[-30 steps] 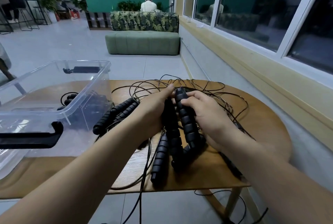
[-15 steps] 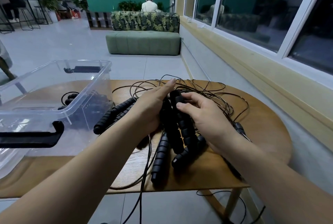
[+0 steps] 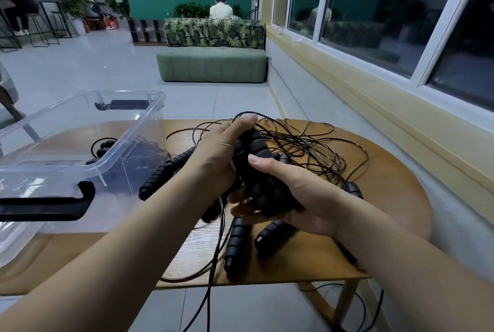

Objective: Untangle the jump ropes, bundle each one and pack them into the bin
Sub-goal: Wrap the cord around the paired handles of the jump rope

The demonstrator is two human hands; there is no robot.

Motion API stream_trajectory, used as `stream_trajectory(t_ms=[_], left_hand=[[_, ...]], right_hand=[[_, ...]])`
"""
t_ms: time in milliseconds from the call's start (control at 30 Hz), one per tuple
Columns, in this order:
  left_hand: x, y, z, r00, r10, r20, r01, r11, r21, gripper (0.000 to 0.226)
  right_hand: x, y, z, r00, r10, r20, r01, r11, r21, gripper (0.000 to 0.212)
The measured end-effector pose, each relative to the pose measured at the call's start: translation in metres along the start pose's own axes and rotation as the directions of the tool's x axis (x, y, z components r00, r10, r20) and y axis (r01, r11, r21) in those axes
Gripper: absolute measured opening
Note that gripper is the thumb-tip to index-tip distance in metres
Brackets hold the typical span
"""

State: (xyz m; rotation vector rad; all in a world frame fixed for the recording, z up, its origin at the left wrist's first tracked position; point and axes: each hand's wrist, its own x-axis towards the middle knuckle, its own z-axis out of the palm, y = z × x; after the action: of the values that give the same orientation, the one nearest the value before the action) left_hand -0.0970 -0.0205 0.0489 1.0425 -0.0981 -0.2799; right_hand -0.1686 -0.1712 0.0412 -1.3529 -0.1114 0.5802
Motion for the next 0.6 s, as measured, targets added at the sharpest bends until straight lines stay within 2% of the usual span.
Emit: stream_trajectory(t_ms=[67, 167, 200, 233, 267, 300, 333, 367, 400, 433, 467, 533, 600], left_hand=[[-0.001, 0.000, 0.001, 1.000, 0.016, -0.015, -0.015, 0.999, 0.036, 0.025], [0.000, 0.002, 0.000, 0.997, 0.070, -0.022, -0.067, 0.992, 0.107, 0.025], [0.000, 0.003, -0.001, 0.989, 0.124, -0.076, -0.109, 0.978, 0.180, 0.025], [0.000, 0.002, -0.003, 0.966, 0.212, -0.146, -0.158, 0.936, 0.316, 0.039], [-0.001, 0.001, -0.006, 0.922, 0.333, -0.196, -0.202, 0.848, 0.489, 0.055], [-0.002, -0.001, -0.011, 0.860, 0.487, -0.154, -0.276, 0.698, 0.661, 0.063], [-0.004, 0.000, -0.014, 0.780, 0.625, -0.026, -0.378, 0.505, 0.776, 0.061], [-0.008, 0.001, -0.014, 0.698, 0.704, 0.131, -0.479, 0.324, 0.816, 0.052], [-0.012, 0.003, -0.013, 0.634, 0.730, 0.255, -0.549, 0.193, 0.813, 0.039], [-0.013, 0.005, -0.013, 0.609, 0.720, 0.333, -0.595, 0.136, 0.792, 0.029], [-0.018, 0.006, -0.009, 0.619, 0.692, 0.371, -0.623, 0.145, 0.769, 0.030], [-0.022, 0.004, -0.008, 0.681, 0.633, 0.368, -0.638, 0.267, 0.722, 0.040], [-0.024, 0.002, -0.009, 0.705, 0.626, 0.334, -0.644, 0.366, 0.672, 0.048]], right_hand=[[-0.002, -0.005, 0.002, 1.000, -0.022, 0.002, 0.022, 1.000, -0.013, 0.059], [-0.001, -0.012, -0.006, 0.989, -0.098, -0.107, 0.074, 0.974, -0.212, 0.059], [-0.002, -0.016, -0.009, 0.984, -0.119, -0.131, 0.079, 0.957, -0.280, 0.061], [-0.003, -0.019, -0.014, 0.980, -0.137, -0.146, 0.082, 0.939, -0.333, 0.061], [-0.005, -0.023, -0.019, 0.977, -0.152, -0.150, 0.086, 0.924, -0.373, 0.058], [-0.008, -0.026, -0.022, 0.976, -0.163, -0.143, 0.092, 0.908, -0.409, 0.054], [-0.010, -0.030, -0.025, 0.978, -0.169, -0.126, 0.096, 0.890, -0.445, 0.049], [-0.013, -0.033, -0.028, 0.980, -0.170, -0.102, 0.101, 0.869, -0.484, 0.046], [-0.016, -0.036, -0.030, 0.982, -0.174, -0.077, 0.108, 0.845, -0.523, 0.044], [-0.019, -0.039, -0.032, 0.982, -0.180, -0.056, 0.118, 0.822, -0.557, 0.042], [-0.022, -0.042, -0.033, 0.982, -0.185, -0.034, 0.131, 0.804, -0.580, 0.040], [-0.028, -0.048, -0.038, 0.980, -0.197, 0.012, 0.165, 0.780, -0.604, 0.038], [-0.034, -0.053, -0.041, 0.972, -0.229, 0.051, 0.213, 0.770, -0.602, 0.036]])
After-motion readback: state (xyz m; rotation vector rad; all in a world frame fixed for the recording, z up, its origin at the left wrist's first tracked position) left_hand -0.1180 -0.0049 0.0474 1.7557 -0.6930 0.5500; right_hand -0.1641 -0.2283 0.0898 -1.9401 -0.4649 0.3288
